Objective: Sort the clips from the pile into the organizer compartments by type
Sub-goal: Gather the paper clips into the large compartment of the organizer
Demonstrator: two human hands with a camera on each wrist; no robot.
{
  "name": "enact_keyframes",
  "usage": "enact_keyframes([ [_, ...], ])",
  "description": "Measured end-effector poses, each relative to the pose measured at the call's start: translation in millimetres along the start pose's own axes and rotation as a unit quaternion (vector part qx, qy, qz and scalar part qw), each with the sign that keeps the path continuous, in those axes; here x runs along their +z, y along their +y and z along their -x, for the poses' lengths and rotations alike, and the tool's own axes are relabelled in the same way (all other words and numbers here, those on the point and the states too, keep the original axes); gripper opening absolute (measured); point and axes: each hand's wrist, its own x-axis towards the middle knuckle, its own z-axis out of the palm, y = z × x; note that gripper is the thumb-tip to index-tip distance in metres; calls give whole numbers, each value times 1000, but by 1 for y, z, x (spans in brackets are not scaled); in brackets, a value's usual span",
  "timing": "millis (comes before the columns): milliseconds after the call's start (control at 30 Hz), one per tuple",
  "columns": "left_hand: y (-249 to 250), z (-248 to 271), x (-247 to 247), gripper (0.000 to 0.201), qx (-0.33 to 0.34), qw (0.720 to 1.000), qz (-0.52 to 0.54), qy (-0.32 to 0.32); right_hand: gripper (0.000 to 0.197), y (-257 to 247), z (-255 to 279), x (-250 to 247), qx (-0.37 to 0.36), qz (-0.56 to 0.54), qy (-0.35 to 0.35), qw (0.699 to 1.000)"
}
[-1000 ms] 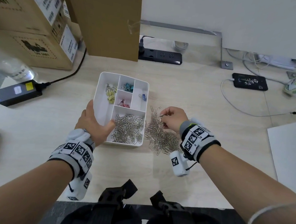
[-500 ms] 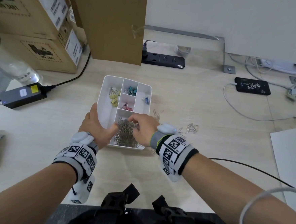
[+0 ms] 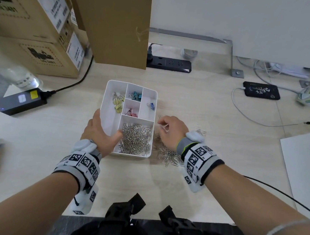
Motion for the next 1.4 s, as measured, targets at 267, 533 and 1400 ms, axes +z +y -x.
enact_keyframes([
  [267, 2, 2, -2, 96, 1, 1000, -2, -9, 88, 64, 16, 6, 109, 237, -91, 961],
  [533, 1, 2, -2, 95, -4, 1000, 3, -10, 62, 62, 20, 23, 87, 214, -77, 970],
  [1400, 5, 3, -4, 98, -8, 1000, -16, -16, 15, 0, -3, -7, 148, -272, -22, 951],
])
